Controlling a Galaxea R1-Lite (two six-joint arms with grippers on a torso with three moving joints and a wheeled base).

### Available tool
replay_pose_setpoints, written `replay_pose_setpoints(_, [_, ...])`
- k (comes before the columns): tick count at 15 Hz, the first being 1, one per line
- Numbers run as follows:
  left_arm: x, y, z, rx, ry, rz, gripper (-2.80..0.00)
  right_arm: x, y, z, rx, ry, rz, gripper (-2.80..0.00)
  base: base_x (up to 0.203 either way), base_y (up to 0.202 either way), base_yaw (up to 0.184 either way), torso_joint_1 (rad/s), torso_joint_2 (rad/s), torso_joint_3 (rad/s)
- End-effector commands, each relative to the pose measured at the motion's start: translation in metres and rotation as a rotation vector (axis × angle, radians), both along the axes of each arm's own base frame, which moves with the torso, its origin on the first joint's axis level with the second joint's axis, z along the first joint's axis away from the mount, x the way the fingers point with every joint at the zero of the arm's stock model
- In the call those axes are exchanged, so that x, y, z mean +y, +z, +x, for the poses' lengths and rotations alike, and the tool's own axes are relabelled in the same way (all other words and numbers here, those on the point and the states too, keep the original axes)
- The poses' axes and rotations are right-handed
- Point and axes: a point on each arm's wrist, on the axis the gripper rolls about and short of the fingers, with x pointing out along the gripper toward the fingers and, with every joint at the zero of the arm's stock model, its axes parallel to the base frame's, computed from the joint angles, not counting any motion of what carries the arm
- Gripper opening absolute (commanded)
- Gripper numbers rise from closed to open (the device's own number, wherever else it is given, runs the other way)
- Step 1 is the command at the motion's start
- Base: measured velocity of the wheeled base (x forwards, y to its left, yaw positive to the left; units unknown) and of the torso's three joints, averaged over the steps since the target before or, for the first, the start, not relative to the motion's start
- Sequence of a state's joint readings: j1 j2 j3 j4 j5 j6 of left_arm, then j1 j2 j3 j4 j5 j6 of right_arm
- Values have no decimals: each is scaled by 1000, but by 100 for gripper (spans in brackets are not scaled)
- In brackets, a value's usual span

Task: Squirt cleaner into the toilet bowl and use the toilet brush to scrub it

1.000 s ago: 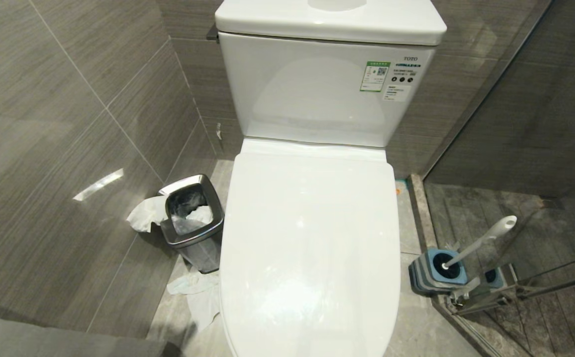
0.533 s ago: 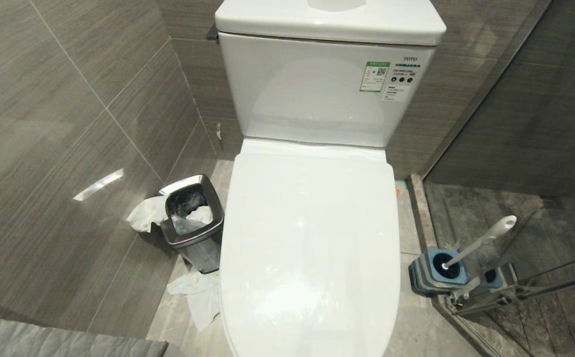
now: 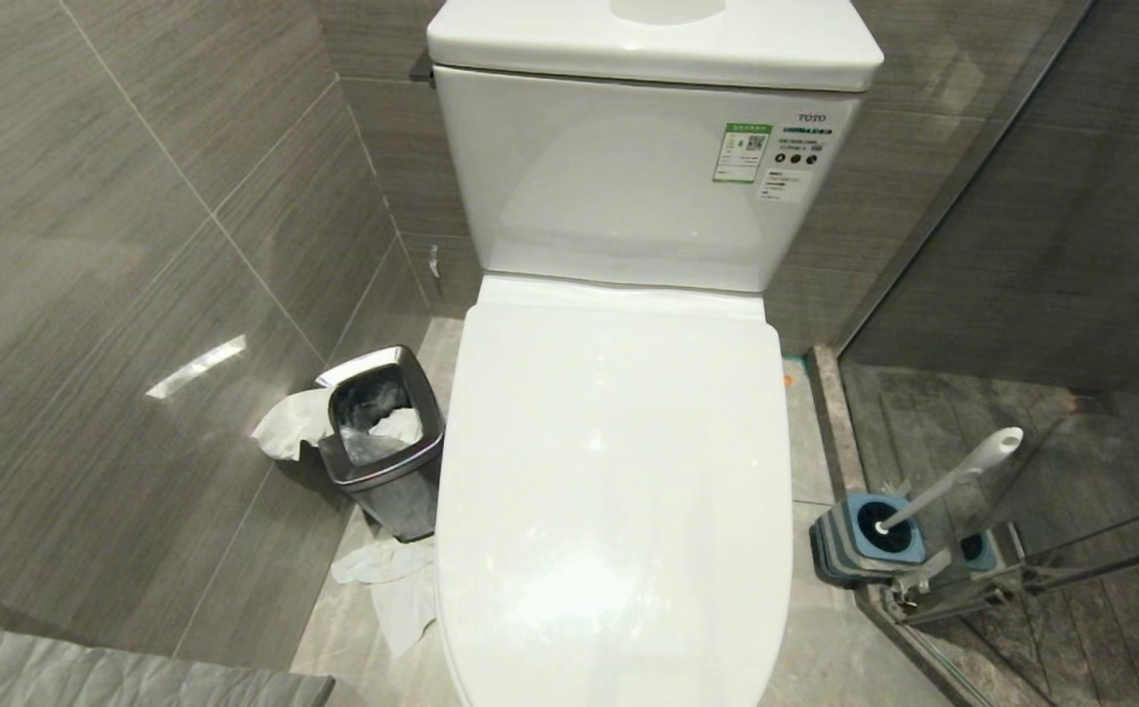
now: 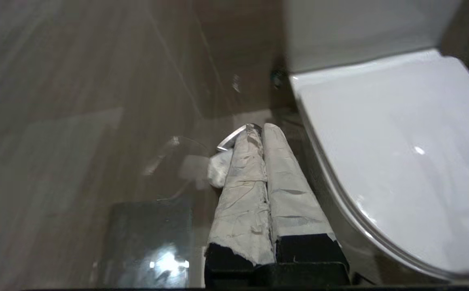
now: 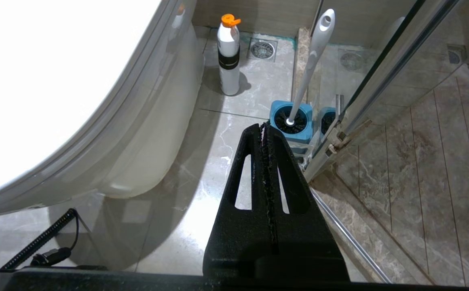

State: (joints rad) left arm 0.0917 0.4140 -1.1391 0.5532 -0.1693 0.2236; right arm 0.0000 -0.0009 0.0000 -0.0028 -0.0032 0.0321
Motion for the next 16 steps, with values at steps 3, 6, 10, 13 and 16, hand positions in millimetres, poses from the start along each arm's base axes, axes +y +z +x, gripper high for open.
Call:
replay_pose_setpoints(3, [8,-38,-22,-55,138,-10,-280,0,0,0,1,0,0,-280,0,0,0,0,0,0])
replay_pose_setpoints(6, [12,-62,-20,-66,164,34,-280,0,0,0,1,0,0,-280,0,0,0,0,0,0])
replay_pose_setpoints(10, [15,-113,-19,-98,208,41,-280,0,0,0,1,0,2,-280,0,0,0,0,0,0])
replay_pose_setpoints(13, [15,-135,10,-95,233,33,-280,0,0,0,-1,0,0,-280,0,0,0,0,0,0])
replay_pose_setpoints(16, [16,-163,36,-50,236,33,-280,0,0,0,1,0,0,-280,0,0,0,0,0,0])
